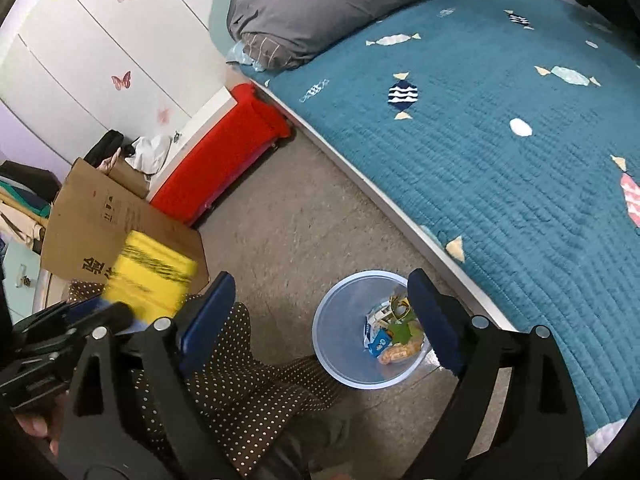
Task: Collect trash
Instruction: 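Carry the carton and orange cap over the wastebasket and open both tools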
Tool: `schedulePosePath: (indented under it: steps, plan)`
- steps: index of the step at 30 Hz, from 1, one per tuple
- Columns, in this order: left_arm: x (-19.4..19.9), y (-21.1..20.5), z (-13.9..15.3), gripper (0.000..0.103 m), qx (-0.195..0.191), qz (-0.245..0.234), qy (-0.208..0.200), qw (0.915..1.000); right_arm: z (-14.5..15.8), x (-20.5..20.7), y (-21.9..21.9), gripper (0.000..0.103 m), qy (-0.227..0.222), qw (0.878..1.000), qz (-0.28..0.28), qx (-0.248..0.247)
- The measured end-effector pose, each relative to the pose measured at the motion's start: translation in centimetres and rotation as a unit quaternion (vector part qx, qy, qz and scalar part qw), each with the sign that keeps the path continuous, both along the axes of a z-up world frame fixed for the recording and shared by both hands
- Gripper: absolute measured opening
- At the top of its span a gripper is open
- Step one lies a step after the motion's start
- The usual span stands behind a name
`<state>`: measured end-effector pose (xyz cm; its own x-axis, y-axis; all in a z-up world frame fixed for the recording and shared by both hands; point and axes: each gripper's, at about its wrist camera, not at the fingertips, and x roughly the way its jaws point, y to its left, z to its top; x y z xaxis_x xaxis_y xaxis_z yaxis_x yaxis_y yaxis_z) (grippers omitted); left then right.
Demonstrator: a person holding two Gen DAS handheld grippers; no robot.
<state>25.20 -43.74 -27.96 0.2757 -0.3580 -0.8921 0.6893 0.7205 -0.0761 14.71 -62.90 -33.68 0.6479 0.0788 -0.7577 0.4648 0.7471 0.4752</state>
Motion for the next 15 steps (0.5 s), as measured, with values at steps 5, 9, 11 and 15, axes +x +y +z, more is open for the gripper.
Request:
schedulePosePath:
  steps: [5,9,11,15]
  plan:
    - [1.1,-0.3,-0.2,0.094,0.002,0.021,-0.008,0.9997,0.8,-0.1,0.4,0.09,-0.008,1.0,0.001,-0.004]
    - [1.1,0.5,0.8,0.094,-0.005,0.036,-0.019,0.9992,1.4,0.1,1.2,0.097,-0.009,1.0,0.005,-0.013]
    - [0.9,1.3,1.8,0.094,-0.009,0.045,-0.032,0.9984,1.8,0.2,1.8,0.097,-0.006,1.0,0.006,-0.02]
    - [0.1,2.9,3.8,0.094,-0.019,0.059,-0.061,0.9962,3.0,0.2,3.0,0.097,-0.011,0.999,0.011,-0.028]
